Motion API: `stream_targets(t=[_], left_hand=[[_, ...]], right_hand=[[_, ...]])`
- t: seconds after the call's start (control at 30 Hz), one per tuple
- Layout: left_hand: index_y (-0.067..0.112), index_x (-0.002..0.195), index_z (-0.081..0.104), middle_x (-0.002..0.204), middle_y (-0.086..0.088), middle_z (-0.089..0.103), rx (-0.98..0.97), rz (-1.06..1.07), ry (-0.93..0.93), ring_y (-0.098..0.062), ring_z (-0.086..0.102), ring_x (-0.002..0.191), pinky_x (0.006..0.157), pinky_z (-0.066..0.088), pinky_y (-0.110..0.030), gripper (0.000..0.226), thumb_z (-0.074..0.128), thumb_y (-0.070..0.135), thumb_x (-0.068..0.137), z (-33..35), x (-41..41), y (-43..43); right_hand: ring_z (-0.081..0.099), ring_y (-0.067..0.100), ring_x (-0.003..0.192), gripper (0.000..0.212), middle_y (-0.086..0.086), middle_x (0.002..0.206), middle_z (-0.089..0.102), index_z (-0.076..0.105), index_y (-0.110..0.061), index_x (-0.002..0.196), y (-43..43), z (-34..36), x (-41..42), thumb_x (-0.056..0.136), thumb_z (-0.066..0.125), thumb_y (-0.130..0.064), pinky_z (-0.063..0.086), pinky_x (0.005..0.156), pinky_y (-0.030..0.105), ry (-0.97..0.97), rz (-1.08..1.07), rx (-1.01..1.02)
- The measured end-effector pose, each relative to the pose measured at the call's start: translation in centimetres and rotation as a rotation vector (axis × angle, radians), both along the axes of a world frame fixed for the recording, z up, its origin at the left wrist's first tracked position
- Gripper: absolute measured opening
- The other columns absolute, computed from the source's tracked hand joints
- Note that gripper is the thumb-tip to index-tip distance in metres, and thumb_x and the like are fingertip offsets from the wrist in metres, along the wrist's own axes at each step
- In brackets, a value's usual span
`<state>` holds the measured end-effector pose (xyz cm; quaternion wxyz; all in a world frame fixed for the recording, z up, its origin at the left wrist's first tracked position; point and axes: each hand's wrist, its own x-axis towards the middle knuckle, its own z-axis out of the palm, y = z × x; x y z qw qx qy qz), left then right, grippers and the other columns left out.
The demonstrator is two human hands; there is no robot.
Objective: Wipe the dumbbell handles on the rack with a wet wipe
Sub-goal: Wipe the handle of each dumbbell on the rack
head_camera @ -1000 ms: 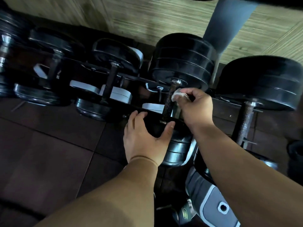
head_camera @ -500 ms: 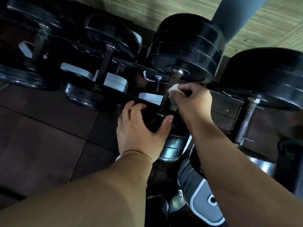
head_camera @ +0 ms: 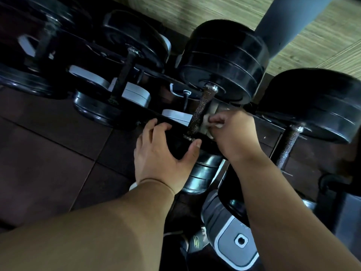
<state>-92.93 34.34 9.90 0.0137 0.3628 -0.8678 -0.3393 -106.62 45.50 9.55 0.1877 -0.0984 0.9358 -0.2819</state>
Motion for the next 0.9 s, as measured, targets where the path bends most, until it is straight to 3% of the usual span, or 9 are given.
stream_targets(t=[0.1,0.2,0.37,0.43,0.53,0.63,0.73,0.8,0.9], left_hand=[[0.025,0.131,0.054,0.156,0.0,0.043,-0.003,0.002,0.013,-0.026,0.046,0.138,0.109,0.045,-0.053,0.082,0.048,0.084,0.074,-0.1,0.0,-0.1],[0.025,0.13,0.054,0.157,0.0,0.043,-0.002,0.0,0.01,-0.026,0.046,0.138,0.11,0.044,-0.051,0.082,0.047,0.084,0.074,0.0,0.0,0.0],[0.026,0.13,0.054,0.158,0.0,0.042,0.008,0.004,0.012,-0.026,0.045,0.139,0.11,0.044,-0.052,0.081,0.047,0.083,0.074,-0.1,0.1,-0.1],[0.026,0.13,0.054,0.158,0.001,0.042,0.014,0.006,0.015,-0.026,0.045,0.14,0.11,0.044,-0.052,0.08,0.047,0.083,0.074,-0.1,0.1,-0.1],[0.026,0.13,0.055,0.157,0.001,0.042,0.023,0.011,0.021,-0.026,0.045,0.139,0.11,0.044,-0.052,0.079,0.048,0.083,0.075,-0.1,0.1,-0.1],[0.028,0.131,0.054,0.158,0.002,0.041,0.024,0.006,-0.002,-0.027,0.044,0.14,0.112,0.042,-0.052,0.079,0.047,0.083,0.074,-0.2,0.1,-0.1],[0.028,0.132,0.055,0.159,0.002,0.041,0.021,0.008,-0.005,-0.027,0.043,0.141,0.113,0.041,-0.05,0.08,0.046,0.083,0.074,-0.1,0.1,-0.1],[0.029,0.132,0.055,0.159,0.002,0.041,0.022,0.012,0.002,-0.027,0.043,0.141,0.112,0.042,-0.051,0.08,0.046,0.083,0.074,-0.1,0.0,-0.1],[0.027,0.13,0.056,0.157,0.001,0.044,0.018,0.023,0.026,-0.026,0.046,0.14,0.11,0.044,-0.052,0.079,0.047,0.081,0.074,-0.2,0.1,0.0]], right_hand=[[0.066,0.015,0.087,0.022,-0.004,0.093,0.072,0.077,-0.02,0.096,-0.1,0.3,0.7,0.081,0.069,-0.006,0.051,0.072,0.022,0.013,-0.046,-0.035],[0.066,0.003,0.087,0.031,-0.01,0.098,0.07,0.069,-0.019,0.111,-0.7,0.7,0.9,0.082,0.076,-0.013,0.054,0.072,0.015,-0.022,-0.21,-0.214],[0.067,-0.008,0.074,0.007,-0.015,0.078,0.072,0.073,-0.021,0.087,-1.0,0.1,1.4,0.084,0.078,-0.023,0.052,0.069,0.012,-0.057,-0.394,-0.355],[0.064,-0.006,0.065,0.008,-0.012,0.073,0.072,0.074,-0.021,0.08,-0.7,-0.9,1.7,0.083,0.08,-0.025,0.053,0.065,0.017,-0.095,-0.439,-0.346],[0.068,0.003,0.069,0.007,-0.008,0.079,0.075,0.076,-0.021,0.084,-0.1,-1.6,2.0,0.081,0.082,-0.023,0.055,0.069,0.024,-0.145,-0.416,-0.372],[0.069,0.002,0.075,0.022,-0.01,0.087,0.075,0.075,-0.023,0.095,0.0,-1.0,2.2,0.076,0.087,-0.021,0.055,0.068,0.015,-0.155,-0.333,-0.386],[0.063,-0.009,0.067,0.021,-0.021,0.075,0.07,0.072,-0.026,0.094,-0.6,-0.7,1.8,0.08,0.082,-0.015,0.049,0.062,0.009,-0.133,-0.246,-0.373],[0.058,-0.011,0.062,0.016,-0.03,0.067,0.064,0.07,-0.03,0.091,-0.9,-0.7,1.3,0.084,0.078,-0.018,0.046,0.061,0.009,-0.075,-0.202,-0.344],[0.063,-0.002,0.073,0.023,-0.022,0.078,0.065,0.068,-0.025,0.106,-1.0,-0.8,0.2,0.085,0.078,-0.027,0.05,0.068,0.015,0.099,-0.181,-0.298]])
